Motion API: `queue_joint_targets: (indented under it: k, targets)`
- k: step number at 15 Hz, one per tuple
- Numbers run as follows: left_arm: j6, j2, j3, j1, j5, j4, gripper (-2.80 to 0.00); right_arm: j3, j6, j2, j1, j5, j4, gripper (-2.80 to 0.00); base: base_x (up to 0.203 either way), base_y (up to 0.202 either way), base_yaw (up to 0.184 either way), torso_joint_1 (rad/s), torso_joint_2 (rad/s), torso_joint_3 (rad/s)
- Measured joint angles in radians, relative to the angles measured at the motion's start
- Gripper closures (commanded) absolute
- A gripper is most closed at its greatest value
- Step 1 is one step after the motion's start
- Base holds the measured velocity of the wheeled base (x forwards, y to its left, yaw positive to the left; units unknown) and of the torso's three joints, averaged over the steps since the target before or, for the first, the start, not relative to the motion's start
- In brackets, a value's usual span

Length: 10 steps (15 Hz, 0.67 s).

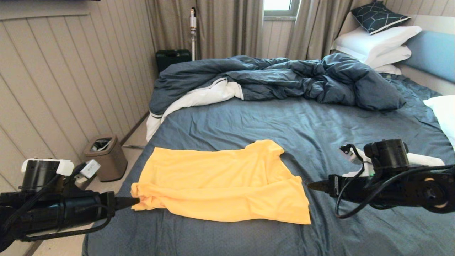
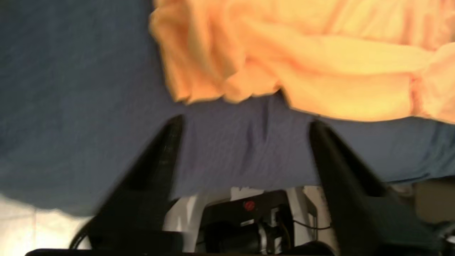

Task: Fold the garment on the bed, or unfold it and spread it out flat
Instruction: Fold the yellow T-shirt

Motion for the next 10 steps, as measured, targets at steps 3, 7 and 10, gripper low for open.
queue_joint_targets:
  k: [3,7,10]
  targets:
    - [0.000,-0.033,0.039,-0.005,0.006,0.003,0.00,0.066,-0.013,-0.024,0.006,0.005,0.000,0.00,0.000,0.000,0.000,0.000,0.00,0.000]
    - [-0.005,-0.047,0.074,-0.060,0.020,0.002,0.00,0.094,-0.005,-0.021,0.046,0.008,0.001,0.00,0.000,0.000,0.000,0.000,0.00,0.000]
    - [-0.018,-0.053,0.108,-0.097,0.070,-0.009,0.00,0.079,0.002,0.010,0.088,0.007,0.001,0.00,0.000,0.000,0.000,0.000,0.00,0.000]
